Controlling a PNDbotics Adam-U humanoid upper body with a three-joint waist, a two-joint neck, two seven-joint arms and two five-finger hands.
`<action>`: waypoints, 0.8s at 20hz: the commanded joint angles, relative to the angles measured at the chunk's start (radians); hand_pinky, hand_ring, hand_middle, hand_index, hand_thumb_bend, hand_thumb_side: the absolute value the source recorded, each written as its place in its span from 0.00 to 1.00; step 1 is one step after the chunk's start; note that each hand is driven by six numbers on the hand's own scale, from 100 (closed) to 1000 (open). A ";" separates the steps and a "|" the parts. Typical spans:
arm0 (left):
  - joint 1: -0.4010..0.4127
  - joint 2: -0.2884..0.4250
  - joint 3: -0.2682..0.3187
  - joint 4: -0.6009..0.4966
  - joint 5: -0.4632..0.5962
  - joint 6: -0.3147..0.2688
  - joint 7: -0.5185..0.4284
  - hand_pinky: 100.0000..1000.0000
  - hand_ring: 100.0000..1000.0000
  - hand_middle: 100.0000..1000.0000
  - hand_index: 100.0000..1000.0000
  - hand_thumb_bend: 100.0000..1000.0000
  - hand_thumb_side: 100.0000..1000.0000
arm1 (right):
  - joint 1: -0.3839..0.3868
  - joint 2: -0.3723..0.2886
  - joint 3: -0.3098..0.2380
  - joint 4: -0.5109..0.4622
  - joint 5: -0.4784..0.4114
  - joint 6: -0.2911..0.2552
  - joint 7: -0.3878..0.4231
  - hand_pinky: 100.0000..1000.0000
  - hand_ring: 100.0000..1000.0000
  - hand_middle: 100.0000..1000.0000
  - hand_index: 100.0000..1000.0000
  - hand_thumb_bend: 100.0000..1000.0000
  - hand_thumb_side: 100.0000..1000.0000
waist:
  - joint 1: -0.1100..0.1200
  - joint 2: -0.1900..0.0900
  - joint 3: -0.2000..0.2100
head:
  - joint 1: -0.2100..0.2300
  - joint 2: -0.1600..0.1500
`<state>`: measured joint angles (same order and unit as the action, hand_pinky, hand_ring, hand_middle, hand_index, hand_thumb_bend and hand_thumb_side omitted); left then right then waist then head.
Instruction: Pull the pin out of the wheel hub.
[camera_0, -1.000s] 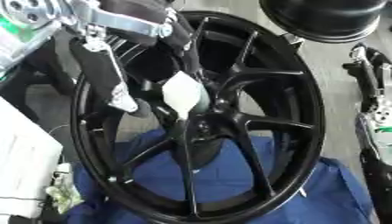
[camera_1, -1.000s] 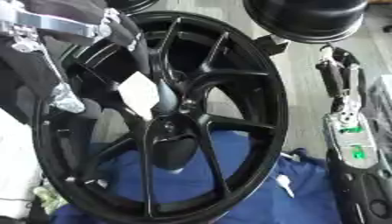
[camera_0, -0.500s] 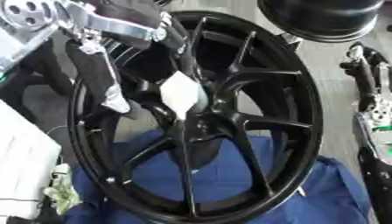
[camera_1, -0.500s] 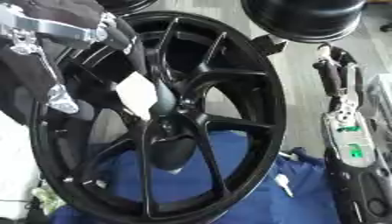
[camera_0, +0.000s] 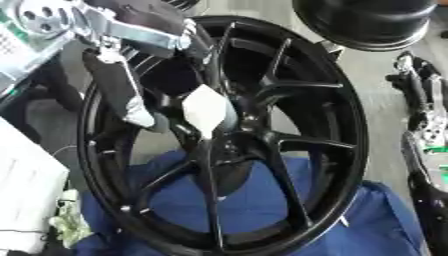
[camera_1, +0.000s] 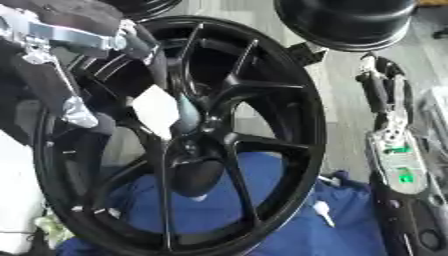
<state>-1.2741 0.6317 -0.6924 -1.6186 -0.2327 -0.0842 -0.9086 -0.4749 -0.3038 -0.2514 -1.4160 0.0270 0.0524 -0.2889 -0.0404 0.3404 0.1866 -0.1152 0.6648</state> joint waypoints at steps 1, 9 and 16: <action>-0.015 0.004 -0.001 0.007 0.036 0.000 0.002 0.82 0.79 0.73 0.78 0.34 0.05 | -0.014 -0.018 0.000 -0.009 0.007 0.000 0.004 0.76 0.62 0.66 0.74 0.00 0.66 | 0.001 -0.018 -0.001 | 0.004 -0.015; -0.016 0.000 -0.034 0.022 0.025 -0.004 0.002 0.82 0.79 0.73 0.78 0.37 0.04 | -0.014 -0.018 0.002 -0.007 0.007 0.002 0.000 0.76 0.62 0.66 0.74 0.00 0.66 | 0.001 -0.017 -0.003 | 0.011 -0.017; -0.015 -0.007 -0.058 0.047 0.002 -0.022 0.002 0.82 0.79 0.74 0.79 0.37 0.09 | -0.015 -0.018 0.004 -0.007 0.005 0.002 -0.006 0.76 0.62 0.65 0.74 0.00 0.66 | 0.002 -0.017 -0.004 | 0.017 -0.016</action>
<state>-1.2826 0.6228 -0.7313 -1.5824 -0.2146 -0.1017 -0.9014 -0.4751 -0.3037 -0.2463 -1.4157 0.0272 0.0548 -0.2926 -0.0402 0.3411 0.1853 -0.1019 0.6610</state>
